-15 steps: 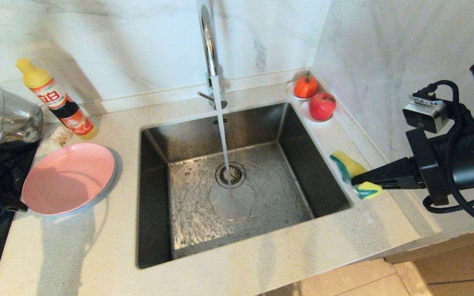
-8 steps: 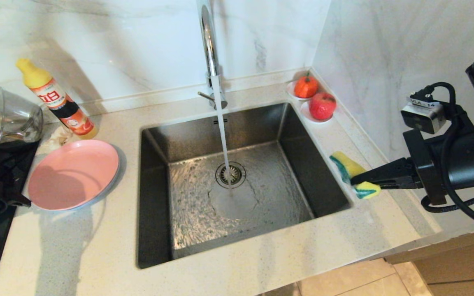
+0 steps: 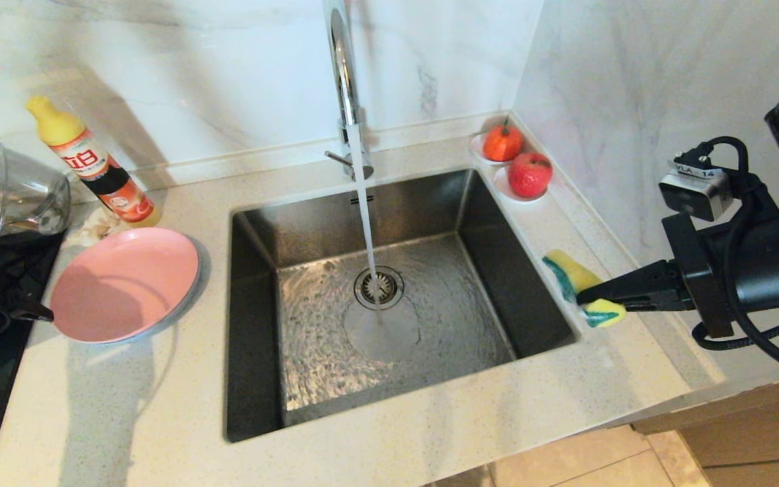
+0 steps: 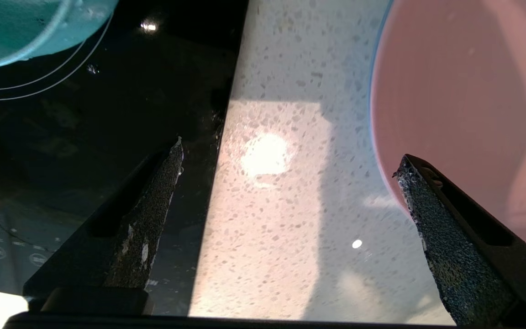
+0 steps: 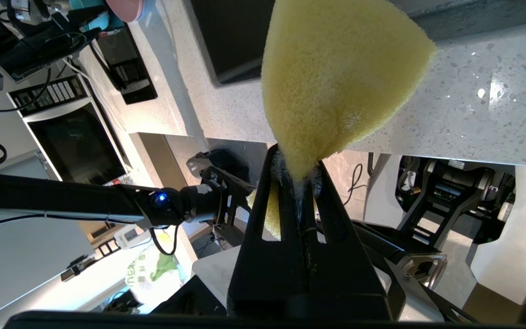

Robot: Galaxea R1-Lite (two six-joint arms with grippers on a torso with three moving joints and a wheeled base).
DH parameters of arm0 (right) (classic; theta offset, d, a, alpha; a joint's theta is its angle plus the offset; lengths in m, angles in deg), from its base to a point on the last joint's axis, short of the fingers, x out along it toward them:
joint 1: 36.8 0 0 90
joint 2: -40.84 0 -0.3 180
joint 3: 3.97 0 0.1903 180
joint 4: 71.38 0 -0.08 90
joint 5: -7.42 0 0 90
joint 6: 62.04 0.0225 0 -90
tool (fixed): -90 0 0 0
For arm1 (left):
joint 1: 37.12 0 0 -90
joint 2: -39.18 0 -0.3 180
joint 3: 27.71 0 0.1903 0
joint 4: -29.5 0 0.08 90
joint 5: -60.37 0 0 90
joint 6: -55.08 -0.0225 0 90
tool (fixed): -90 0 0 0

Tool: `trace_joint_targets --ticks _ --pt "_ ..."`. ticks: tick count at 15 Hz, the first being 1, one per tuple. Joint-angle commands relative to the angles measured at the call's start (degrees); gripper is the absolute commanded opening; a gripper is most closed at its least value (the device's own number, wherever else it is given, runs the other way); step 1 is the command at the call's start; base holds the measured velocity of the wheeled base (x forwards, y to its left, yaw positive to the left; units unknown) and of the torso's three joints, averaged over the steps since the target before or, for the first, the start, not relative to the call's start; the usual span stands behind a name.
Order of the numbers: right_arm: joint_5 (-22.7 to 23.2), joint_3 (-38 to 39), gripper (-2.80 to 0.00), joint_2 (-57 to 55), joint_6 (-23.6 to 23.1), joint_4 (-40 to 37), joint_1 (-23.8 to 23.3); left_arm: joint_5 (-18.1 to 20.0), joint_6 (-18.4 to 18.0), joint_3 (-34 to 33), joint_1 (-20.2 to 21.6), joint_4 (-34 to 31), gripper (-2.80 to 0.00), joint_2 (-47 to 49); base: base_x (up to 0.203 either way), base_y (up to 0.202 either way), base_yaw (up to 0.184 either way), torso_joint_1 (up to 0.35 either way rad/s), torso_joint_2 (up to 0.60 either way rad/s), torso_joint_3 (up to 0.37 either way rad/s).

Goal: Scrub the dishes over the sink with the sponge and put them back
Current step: Wash the plate

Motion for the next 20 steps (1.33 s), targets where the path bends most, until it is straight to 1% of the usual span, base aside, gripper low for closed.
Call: trace_joint_targets --ticks 1,5,8,10,18,20 --pt "0.2 0.0 -2.8 0.0 0.1 -0.2 -0.4 0.1 1.4 0.2 -0.4 0.2 0.0 0.8 0.0 0.0 0.0 0.0 0.0 0.0" --pt "0.3 0.3 -2.8 -0.2 -0.6 -0.1 -0.6 0.0 3.5 0.2 -2.0 0.4 0.0 2.7 0.0 0.0 0.0 0.0 0.0 0.0" --pt "0.3 0.7 -2.8 -0.6 -0.6 0.6 -0.7 -0.2 3.7 0.8 -2.6 0.4 0.0 3.6 0.0 0.0 0.0 0.0 0.0 0.0" --pt "0.3 0.7 -2.8 -0.7 -0.6 0.6 -0.8 -0.3 4.9 1.9 -2.6 0.4 0.0 3.9 0.0 0.0 0.0 0.0 0.0 0.0" --pt "0.3 1.3 -2.8 -0.7 -0.6 1.0 -0.8 -0.4 4.9 1.7 -2.6 0.3 0.0 5.1 0.0 0.0 0.0 0.0 0.0 0.0" --pt "0.3 1.5 -2.8 -0.7 -0.6 1.0 -0.8 -0.4 5.3 2.5 -2.6 0.4 0.0 5.4 0.0 0.0 0.0 0.0 0.0 0.0"
